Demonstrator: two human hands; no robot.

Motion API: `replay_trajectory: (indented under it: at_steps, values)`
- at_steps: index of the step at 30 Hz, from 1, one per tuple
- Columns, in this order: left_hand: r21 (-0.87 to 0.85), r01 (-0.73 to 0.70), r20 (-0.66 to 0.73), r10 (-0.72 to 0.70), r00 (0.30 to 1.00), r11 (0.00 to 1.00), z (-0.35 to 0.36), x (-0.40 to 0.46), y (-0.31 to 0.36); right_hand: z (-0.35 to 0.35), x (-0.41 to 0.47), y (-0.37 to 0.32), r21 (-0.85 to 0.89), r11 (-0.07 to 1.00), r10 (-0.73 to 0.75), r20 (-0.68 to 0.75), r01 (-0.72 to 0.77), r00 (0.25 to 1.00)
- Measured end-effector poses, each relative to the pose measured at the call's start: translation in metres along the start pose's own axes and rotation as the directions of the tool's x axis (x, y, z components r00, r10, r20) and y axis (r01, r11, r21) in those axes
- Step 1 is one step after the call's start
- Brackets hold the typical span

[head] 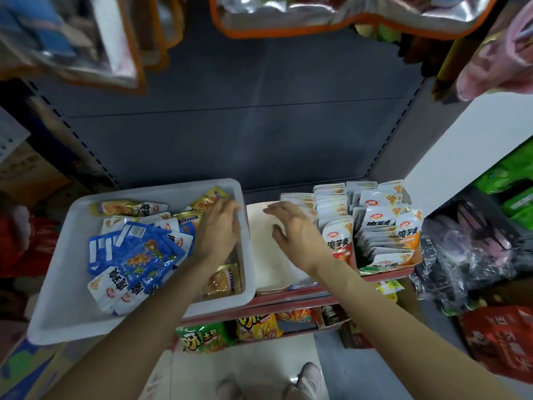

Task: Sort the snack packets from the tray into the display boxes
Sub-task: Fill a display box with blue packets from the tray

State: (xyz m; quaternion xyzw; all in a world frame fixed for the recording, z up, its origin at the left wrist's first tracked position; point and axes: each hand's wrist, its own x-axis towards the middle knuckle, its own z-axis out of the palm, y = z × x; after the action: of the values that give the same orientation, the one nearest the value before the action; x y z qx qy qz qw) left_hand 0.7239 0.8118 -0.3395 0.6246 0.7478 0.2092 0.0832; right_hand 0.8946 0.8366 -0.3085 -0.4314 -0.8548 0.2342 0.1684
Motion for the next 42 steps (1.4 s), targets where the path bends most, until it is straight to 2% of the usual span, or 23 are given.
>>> replay_trajectory:
  at_steps: [3,6,9,12,15,17,23,30,32,34,37,39,42]
  values:
    - [0.160,0.084,0.162,-0.111,0.981,0.983,-0.004,-0.010,-0.043,0.025,0.010,-0.021,0.033,0.994,0.091,0.189,-0.099,0.978]
    - [0.297,-0.061,0.394,-0.064,0.917,0.953,-0.004,-0.013,-0.077,0.039,0.020,-0.038,0.086,0.966,0.206,0.314,-0.244,0.927]
    - [0.376,-0.191,0.539,-0.046,0.841,0.907,-0.001,-0.011,-0.093,0.045,0.023,-0.045,0.091,0.944,0.269,0.341,-0.316,0.901]
    - [0.421,-0.236,0.572,-0.054,0.819,0.876,0.002,-0.009,-0.097,0.046,0.023,-0.047,0.088,0.942,0.281,0.319,-0.324,0.905]
    - [0.416,-0.262,0.473,0.039,0.880,0.871,0.001,-0.006,-0.097,0.050,0.022,-0.045,0.080,0.944,0.284,0.303,-0.321,0.910]
    - [0.434,-0.301,0.437,0.094,0.895,0.849,-0.001,-0.002,-0.096,0.053,0.021,-0.044,0.093,0.941,0.285,0.300,-0.325,0.911]
    - [0.410,-0.317,0.582,0.023,0.813,0.855,-0.004,0.001,-0.099,0.054,0.021,-0.042,0.091,0.947,0.271,0.291,-0.309,0.918]
    - [0.336,-0.283,0.433,0.120,0.893,0.898,0.000,0.004,-0.092,0.056,0.019,-0.040,0.098,0.948,0.267,0.277,-0.304,0.923]
    - [0.299,-0.256,0.352,0.143,0.925,0.919,-0.001,0.006,-0.086,0.057,0.019,-0.039,0.108,0.947,0.267,0.251,-0.301,0.930]
    - [0.170,-0.196,0.207,0.160,0.965,0.966,-0.001,0.009,-0.076,0.059,0.018,-0.038,0.114,0.948,0.266,0.226,-0.296,0.937]
    - [-0.138,-0.074,-0.016,0.072,0.997,0.988,-0.003,0.011,-0.054,0.061,0.016,-0.036,0.154,0.945,0.252,0.224,-0.290,0.941]
    - [-0.358,-0.023,-0.125,-0.024,0.992,0.934,-0.007,0.014,-0.042,0.061,0.015,-0.028,0.300,0.898,0.263,0.221,-0.322,0.939]
    - [-0.495,0.025,-0.176,-0.128,0.976,0.869,-0.015,0.020,-0.030,0.056,0.010,-0.020,0.537,0.746,0.346,0.194,-0.394,0.918]
